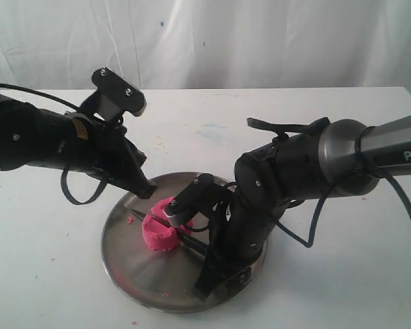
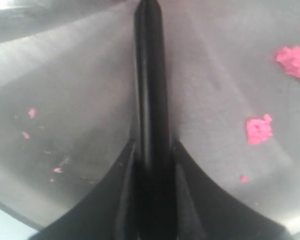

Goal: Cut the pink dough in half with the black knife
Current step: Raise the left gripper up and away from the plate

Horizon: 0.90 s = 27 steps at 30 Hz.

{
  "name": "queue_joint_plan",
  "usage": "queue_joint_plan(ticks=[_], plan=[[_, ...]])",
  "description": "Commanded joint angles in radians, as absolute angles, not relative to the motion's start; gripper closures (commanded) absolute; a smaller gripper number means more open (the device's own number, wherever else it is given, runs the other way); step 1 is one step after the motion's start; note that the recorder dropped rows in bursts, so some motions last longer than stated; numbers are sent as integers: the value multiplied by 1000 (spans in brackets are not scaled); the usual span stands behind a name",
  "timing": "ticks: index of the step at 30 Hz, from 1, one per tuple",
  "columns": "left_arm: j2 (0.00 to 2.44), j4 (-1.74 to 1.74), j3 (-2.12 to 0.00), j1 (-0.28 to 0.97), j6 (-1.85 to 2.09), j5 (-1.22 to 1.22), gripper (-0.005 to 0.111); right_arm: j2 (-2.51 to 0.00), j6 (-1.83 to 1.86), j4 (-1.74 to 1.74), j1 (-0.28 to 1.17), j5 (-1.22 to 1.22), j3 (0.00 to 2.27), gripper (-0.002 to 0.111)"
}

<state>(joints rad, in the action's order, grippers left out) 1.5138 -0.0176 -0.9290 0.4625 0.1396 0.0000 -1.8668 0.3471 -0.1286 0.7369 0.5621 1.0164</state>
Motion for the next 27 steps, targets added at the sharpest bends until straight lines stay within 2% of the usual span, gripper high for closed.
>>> queue_joint_plan(ticks=[1,8,27], plan=[[1430,-8,-930,399,126,14,107,-1875,363,-149,773,594,1015,108],[1369,0,-930,302,95,18,107,-1875,363,-139,784,592,1017,108],[1327,0,-930,292,82,23,107,-1875,348,-72,784,575,1017,108]])
